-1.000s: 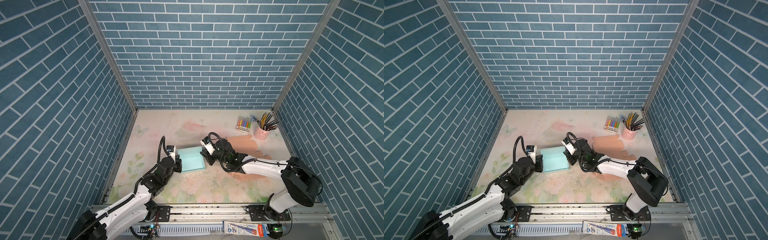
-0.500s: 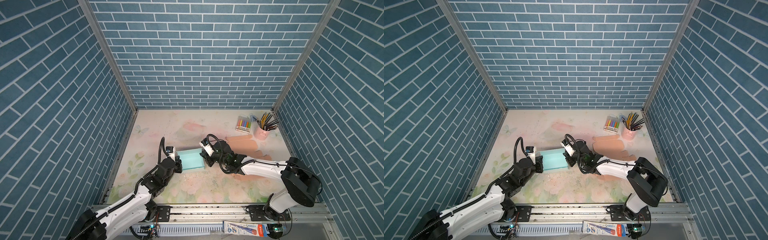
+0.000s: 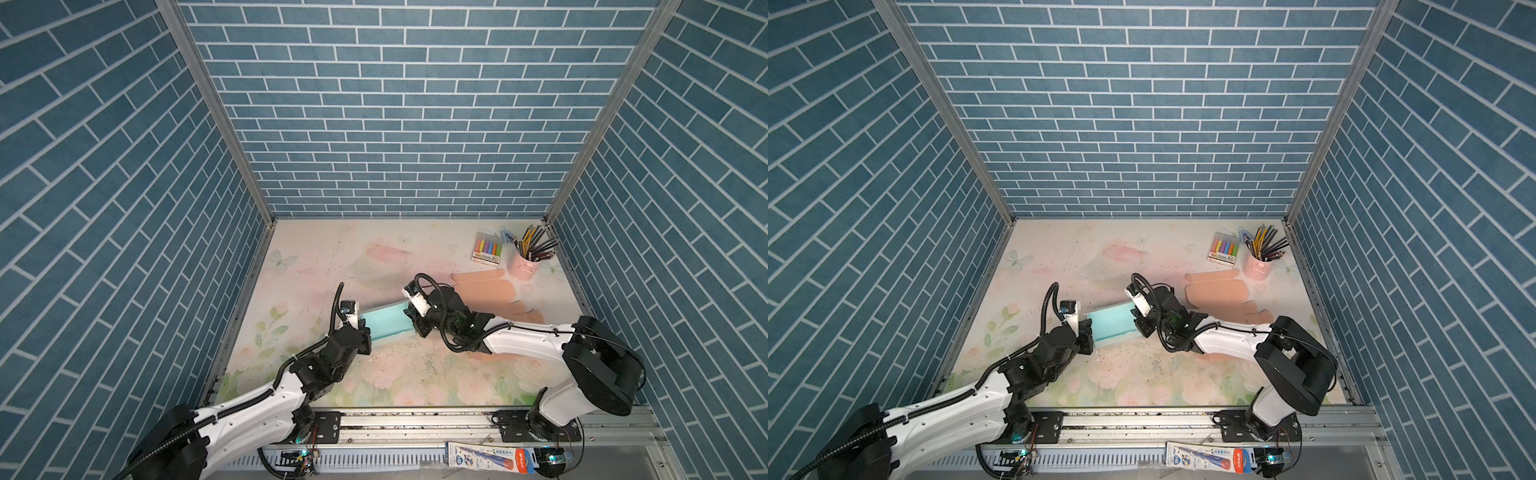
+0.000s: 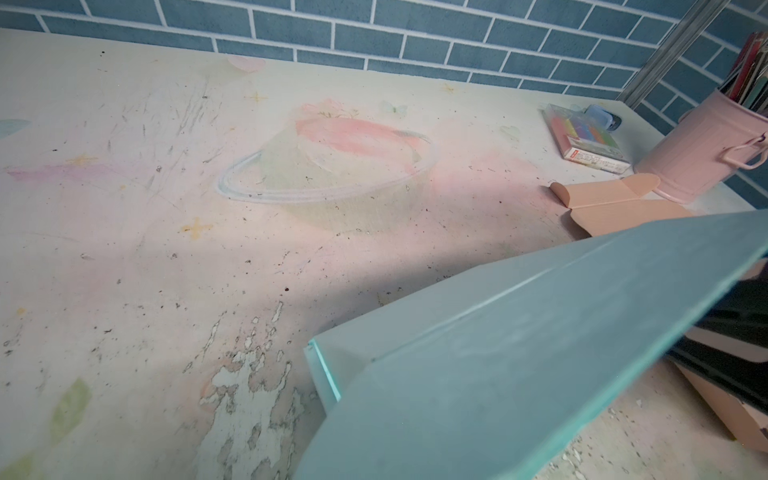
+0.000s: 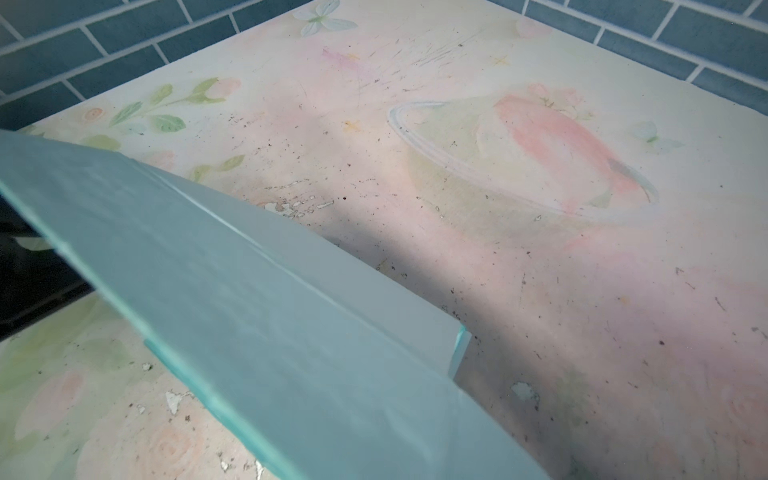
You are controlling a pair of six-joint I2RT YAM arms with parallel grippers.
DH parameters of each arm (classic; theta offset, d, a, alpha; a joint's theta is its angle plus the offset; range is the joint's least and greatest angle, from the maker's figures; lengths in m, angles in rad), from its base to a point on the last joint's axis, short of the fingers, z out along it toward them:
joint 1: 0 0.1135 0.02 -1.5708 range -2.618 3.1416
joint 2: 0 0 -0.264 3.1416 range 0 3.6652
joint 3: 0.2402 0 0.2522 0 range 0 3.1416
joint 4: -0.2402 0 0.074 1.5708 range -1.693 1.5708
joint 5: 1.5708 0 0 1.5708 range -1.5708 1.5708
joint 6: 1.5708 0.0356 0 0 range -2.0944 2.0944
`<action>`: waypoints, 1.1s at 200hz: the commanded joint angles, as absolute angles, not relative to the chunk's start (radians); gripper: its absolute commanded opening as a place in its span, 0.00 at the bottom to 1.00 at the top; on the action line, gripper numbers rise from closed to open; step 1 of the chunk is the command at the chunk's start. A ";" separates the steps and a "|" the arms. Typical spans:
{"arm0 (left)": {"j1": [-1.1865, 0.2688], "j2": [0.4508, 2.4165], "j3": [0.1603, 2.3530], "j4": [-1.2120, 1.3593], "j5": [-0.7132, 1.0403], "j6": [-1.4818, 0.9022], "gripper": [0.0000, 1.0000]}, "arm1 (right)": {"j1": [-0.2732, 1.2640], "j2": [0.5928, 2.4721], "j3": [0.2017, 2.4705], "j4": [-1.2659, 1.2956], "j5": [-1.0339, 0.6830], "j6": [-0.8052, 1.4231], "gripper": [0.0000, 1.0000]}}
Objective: Fold the paper box
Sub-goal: 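Press the lid flat with the right gripper while the left holds the wall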
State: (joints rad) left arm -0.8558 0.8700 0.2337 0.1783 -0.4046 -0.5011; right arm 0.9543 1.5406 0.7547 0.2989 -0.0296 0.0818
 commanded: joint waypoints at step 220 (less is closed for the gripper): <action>-0.921 0.919 0.123 0.284 -0.442 -0.574 0.06 | 0.980 1.235 0.431 0.449 -0.001 0.139 0.33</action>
